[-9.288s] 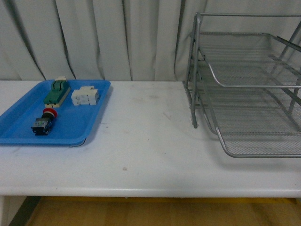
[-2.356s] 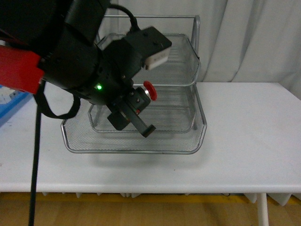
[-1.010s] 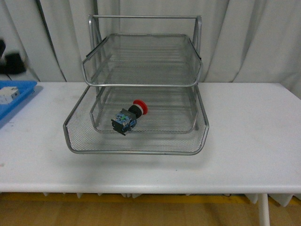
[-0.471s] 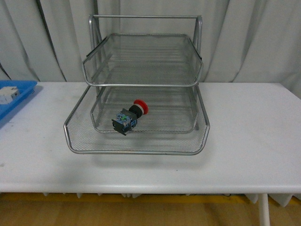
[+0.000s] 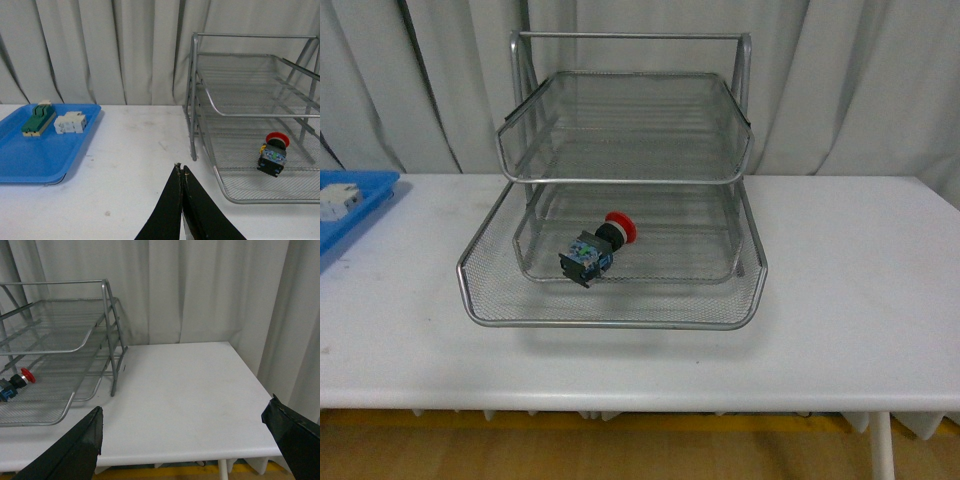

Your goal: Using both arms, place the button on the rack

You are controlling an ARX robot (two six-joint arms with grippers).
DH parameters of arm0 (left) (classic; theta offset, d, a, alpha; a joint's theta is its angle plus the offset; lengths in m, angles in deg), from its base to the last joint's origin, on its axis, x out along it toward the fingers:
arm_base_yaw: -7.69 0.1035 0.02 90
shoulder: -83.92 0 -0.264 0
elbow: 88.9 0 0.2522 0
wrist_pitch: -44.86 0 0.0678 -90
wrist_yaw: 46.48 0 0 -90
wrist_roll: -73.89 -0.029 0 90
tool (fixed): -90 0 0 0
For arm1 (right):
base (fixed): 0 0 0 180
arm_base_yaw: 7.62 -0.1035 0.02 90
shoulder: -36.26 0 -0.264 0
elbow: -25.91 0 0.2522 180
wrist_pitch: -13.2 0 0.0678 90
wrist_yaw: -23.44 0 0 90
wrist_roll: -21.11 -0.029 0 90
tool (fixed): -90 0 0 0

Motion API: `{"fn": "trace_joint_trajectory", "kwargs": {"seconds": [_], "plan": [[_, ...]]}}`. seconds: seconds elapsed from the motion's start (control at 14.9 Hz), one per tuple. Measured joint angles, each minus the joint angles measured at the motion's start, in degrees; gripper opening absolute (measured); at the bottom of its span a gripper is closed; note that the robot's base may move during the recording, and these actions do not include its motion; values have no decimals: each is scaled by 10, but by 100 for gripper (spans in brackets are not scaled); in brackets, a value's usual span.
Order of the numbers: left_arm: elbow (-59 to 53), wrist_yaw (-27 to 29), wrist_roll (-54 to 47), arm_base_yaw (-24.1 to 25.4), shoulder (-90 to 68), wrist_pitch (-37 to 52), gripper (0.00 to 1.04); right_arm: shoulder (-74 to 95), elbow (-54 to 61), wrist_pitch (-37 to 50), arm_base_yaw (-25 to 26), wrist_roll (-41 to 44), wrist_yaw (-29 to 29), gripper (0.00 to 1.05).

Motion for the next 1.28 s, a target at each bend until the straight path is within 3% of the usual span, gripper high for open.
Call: {"fn": "trace_joint_trajectory", "kwargs": {"seconds": [0.4, 1.01, 1.14, 1.28], "plan": [[0, 0, 0, 0, 149, -141, 2, 0, 0, 0, 0, 0, 0, 98], [0, 0, 0, 0, 271, -261, 2, 0, 0, 0, 0, 0, 0, 98], [0, 0, 0, 0, 361, -364, 2, 0, 0, 0, 0, 0, 0, 98], [0, 1, 0, 0, 364, -364, 2, 0, 0, 0, 0, 0, 0, 98]]}}
